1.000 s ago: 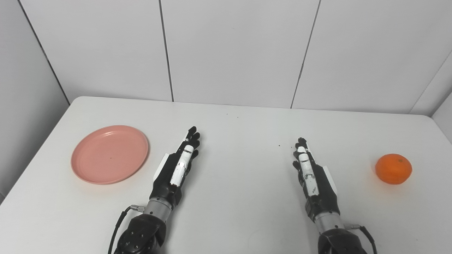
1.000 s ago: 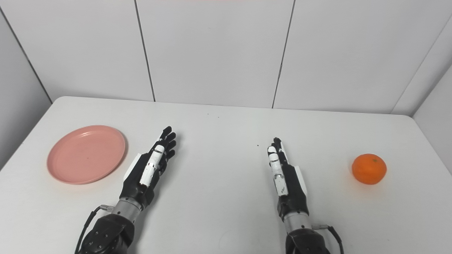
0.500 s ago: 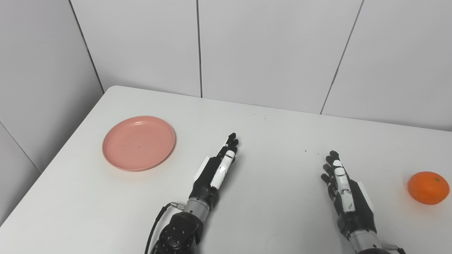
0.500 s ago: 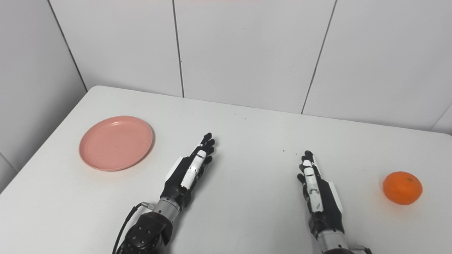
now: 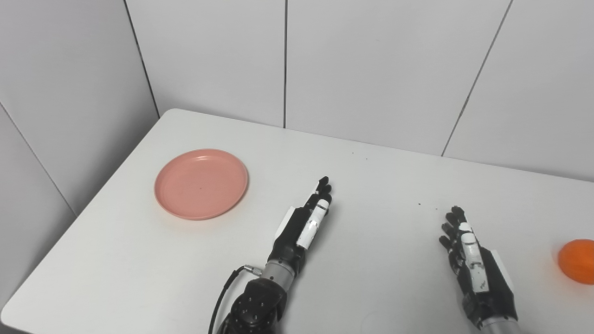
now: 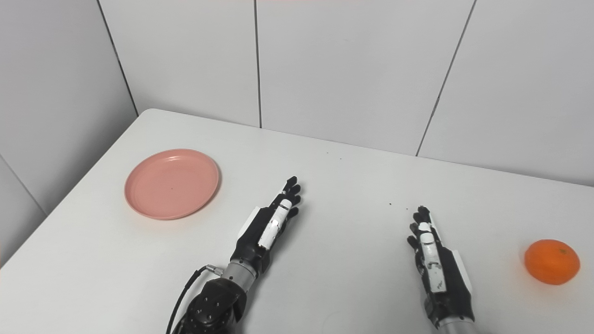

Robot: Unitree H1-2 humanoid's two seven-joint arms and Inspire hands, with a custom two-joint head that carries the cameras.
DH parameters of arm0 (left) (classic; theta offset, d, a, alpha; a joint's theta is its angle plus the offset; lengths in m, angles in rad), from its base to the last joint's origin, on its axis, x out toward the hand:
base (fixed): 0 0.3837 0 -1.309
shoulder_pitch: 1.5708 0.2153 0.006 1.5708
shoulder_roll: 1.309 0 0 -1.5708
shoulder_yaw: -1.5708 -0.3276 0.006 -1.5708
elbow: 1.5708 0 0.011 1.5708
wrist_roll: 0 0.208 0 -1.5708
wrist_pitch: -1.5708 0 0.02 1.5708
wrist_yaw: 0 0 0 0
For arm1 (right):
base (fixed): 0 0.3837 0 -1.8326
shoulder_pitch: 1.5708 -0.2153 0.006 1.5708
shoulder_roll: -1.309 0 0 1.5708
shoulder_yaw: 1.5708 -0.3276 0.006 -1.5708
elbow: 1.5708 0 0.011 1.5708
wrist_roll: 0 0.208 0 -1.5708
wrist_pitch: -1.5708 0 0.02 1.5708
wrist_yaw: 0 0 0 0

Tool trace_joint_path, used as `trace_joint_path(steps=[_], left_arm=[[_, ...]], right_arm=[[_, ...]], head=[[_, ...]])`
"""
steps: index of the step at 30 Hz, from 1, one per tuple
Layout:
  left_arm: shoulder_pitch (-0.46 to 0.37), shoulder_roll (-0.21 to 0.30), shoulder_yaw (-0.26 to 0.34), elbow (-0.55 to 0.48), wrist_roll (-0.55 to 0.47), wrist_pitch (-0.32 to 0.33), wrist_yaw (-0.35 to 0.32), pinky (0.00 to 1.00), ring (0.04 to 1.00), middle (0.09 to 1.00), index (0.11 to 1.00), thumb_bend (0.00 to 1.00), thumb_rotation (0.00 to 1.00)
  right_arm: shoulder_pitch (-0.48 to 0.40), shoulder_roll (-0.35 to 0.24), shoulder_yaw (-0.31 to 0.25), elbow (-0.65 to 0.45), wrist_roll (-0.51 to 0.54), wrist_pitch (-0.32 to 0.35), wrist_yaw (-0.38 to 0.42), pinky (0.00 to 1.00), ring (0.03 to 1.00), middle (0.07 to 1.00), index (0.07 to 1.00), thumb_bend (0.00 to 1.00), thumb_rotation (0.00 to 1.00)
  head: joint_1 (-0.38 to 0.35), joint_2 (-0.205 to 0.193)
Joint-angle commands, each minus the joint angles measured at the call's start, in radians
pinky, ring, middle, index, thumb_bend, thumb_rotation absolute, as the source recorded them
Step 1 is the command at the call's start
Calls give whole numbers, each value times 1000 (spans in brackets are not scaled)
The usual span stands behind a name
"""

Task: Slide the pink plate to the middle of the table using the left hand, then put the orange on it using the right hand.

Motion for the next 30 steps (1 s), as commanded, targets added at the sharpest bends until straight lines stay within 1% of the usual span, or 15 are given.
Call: trace_joint_path(steps=[1, 8, 13, 17, 20, 26, 30], left_arm=[[-29, -6, -12, -8, 13, -26, -7, 970, 986, 1000, 982, 321, 1000], [-31, 3, -9, -16, 12, -25, -9, 979, 989, 1000, 979, 333, 1000], [-32, 12, -11, -34, 3, -24, -23, 992, 994, 1000, 980, 338, 1000], [-35, 18, -5, -55, 5, -3, -28, 998, 1000, 1000, 983, 345, 1000], [-38, 24, 2, -67, 10, -6, -26, 982, 996, 1000, 987, 340, 1000], [-46, 36, 8, -110, 3, 22, -30, 977, 986, 994, 983, 354, 1000], [-54, 55, 2, -136, -2, 21, -50, 960, 981, 995, 980, 354, 1000]], right_arm=[[-8, -2, -2, -18, -2, -31, -2, 1000, 1000, 1000, 1000, 247, 1000], [-14, 10, 0, -14, -7, -29, -8, 1000, 1000, 1000, 1000, 226, 1000], [-15, 13, -5, -11, 3, -33, -4, 1000, 1000, 1000, 1000, 223, 1000], [-19, 16, -5, -9, 5, -23, -5, 1000, 1000, 1000, 1000, 227, 1000], [-20, 18, -4, -2, 6, -27, -4, 1000, 1000, 1000, 1000, 237, 1000], [-21, 26, -2, -11, 1, -13, -13, 1000, 1000, 1000, 1000, 228, 1000], [-23, 26, 1, -10, 4, -10, -14, 1000, 1000, 1000, 1000, 222, 1000]], head=[[-1, 1], [-1, -1], [3, 1], [7, -1], [11, -5], [16, -9], [18, -13]])
